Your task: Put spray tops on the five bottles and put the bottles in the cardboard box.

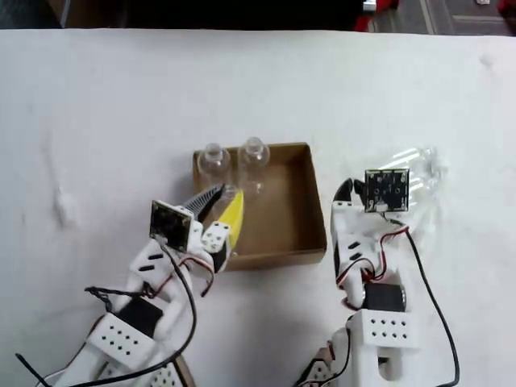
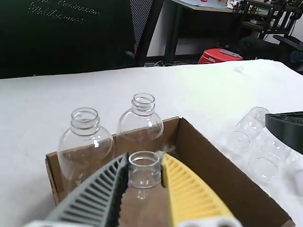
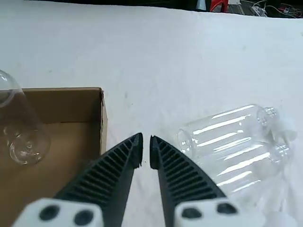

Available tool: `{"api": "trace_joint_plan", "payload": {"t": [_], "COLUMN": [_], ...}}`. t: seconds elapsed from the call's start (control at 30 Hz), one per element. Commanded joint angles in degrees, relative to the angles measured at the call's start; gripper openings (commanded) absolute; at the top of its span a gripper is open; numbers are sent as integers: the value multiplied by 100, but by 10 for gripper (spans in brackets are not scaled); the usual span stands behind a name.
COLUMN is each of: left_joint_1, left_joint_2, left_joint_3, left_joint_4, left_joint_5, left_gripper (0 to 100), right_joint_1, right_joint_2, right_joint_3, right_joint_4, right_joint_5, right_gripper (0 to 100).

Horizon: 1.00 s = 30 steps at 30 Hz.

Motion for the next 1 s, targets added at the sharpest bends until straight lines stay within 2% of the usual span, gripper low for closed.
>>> {"api": "trace_joint_plan", "payload": {"t": [0.0,0.13,0.33,0.4,0.97], "left_joint_1": [66,57,-171,-154,-154], "left_joint_2": [57,57,57,57,48], "left_joint_3": [-18,-18,-18,-18,-53], "left_joint_4": [229,237,255,264,264], "left_joint_5": [-53,-53,0,9,9], "left_gripper": [24,55,290,326,327], "right_joint_1": [57,48,40,31,4], "right_joint_2": [40,66,75,75,84], "right_joint_3": [-237,-237,-237,-237,-220], "right_joint_4": [-145,-154,-154,-154,-163], "right_joint_5": [9,9,9,9,18], "right_gripper": [16,16,16,16,20]}}
